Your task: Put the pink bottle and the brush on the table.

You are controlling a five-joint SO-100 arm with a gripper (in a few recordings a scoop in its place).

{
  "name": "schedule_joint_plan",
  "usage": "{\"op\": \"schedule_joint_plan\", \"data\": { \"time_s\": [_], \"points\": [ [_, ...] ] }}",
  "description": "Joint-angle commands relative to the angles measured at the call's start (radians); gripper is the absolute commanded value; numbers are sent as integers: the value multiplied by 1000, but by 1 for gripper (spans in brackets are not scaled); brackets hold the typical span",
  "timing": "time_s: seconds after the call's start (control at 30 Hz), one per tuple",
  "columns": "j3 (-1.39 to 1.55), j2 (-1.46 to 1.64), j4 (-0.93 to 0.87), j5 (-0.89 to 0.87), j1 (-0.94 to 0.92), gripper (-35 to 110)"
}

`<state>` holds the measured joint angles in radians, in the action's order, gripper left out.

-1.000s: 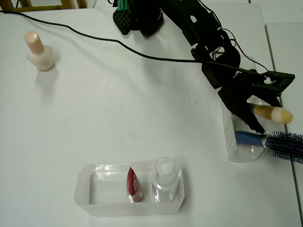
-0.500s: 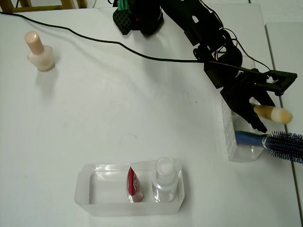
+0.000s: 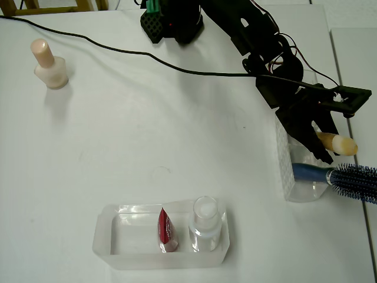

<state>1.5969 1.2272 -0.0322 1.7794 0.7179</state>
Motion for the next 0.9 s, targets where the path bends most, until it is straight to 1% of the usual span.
{"op": "schedule_joint_plan", "data": {
  "time_s": [0.0, 0.13, 0.5, 0.7, 0.87],
  "points": [
    [-8, 77, -20, 5, 2, 1],
    [15, 107, -20, -15, 2, 0],
    [23, 252, -115, -31, 2, 0],
    [23, 353, -166, -83, 2, 0],
    [9, 446, -242, -132, -3, 0]
  ]
}}
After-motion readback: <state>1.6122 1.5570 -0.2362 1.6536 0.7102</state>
